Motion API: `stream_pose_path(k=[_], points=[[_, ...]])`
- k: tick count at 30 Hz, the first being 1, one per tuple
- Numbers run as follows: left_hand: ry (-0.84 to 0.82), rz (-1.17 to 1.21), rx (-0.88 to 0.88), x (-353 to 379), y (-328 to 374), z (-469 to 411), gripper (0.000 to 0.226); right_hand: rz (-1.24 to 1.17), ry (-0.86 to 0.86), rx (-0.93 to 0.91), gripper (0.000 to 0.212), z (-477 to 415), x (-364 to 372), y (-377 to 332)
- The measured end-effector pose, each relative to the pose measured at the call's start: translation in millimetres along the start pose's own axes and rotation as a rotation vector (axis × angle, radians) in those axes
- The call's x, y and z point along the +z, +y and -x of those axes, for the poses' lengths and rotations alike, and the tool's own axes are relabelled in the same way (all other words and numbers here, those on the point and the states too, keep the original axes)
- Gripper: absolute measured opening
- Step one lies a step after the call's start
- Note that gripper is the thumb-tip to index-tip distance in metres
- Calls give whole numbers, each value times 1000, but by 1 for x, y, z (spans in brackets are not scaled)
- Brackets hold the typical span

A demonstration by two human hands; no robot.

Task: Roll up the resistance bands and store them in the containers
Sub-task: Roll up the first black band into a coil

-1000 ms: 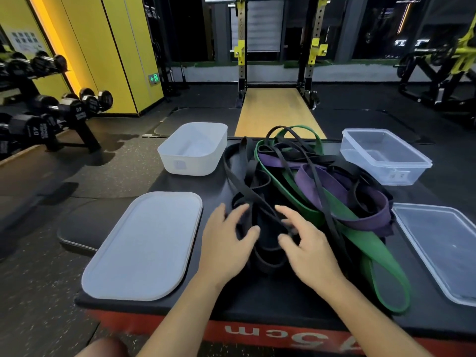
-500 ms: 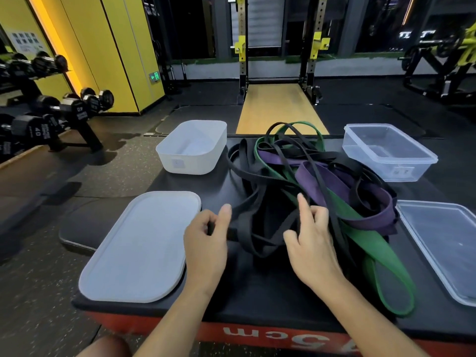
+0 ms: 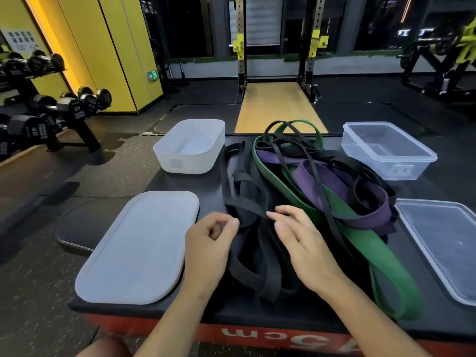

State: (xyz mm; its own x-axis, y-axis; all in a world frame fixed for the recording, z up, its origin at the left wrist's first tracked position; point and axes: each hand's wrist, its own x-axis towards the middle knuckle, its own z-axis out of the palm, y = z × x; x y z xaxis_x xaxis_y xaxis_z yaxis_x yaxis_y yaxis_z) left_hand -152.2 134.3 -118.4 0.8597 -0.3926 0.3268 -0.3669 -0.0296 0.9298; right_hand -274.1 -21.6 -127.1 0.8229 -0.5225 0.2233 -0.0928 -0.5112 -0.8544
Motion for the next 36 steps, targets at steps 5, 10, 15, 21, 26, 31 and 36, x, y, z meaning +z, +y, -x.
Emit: stream_pose_path(k=[5,10,15,21,26,31,36], points=[[-127,74,10,-4,-2,-5,39,188,-86,-22,57,-3,1,4],[-376,-13,47,-1,-1,-6,73,-44,-131,-122,45,6,-7,-3],[-322,-232,65,8,-4,-3,95,-82,-177,-172,35,12,-5,-9],[-263,-346,94,11,-2,-2,35,-285,-84,-66,51,8,-5,-8],[3,-153,-106,9,-4,-9,17,-291,-126,-71,47,5,-8,-8],[166,-88,-159,11,-3,-15,26,167,-490,-161,100,8,-13,-12],[95,-160,-64,15,-1,-13,25,152,-462,-100,93,8,-8,-15]])
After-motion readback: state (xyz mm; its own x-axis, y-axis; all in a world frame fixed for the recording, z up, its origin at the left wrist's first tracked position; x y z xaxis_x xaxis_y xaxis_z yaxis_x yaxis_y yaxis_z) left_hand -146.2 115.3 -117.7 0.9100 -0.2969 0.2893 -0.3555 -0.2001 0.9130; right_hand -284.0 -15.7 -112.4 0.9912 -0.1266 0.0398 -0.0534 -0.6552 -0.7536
